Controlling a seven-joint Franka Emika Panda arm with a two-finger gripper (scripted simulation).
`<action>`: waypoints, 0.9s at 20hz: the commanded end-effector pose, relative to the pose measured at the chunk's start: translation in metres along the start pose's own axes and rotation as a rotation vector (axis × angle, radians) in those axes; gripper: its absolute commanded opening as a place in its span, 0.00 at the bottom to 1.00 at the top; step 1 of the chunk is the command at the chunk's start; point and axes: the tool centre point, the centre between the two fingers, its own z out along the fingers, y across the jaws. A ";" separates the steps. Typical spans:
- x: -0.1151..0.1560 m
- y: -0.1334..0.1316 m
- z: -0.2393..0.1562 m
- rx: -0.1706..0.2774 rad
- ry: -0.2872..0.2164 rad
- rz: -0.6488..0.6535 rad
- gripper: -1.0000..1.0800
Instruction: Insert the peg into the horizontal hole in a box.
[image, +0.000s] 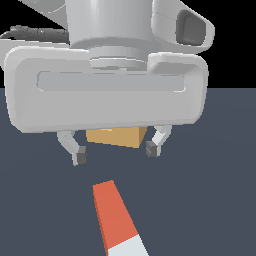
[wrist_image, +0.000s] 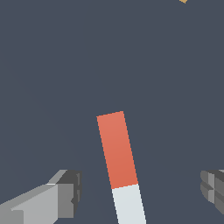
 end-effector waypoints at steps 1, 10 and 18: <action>-0.018 -0.002 0.009 -0.002 0.001 -0.037 0.96; -0.074 0.001 0.037 -0.009 0.003 -0.148 0.96; -0.099 0.005 0.049 -0.012 0.004 -0.198 0.96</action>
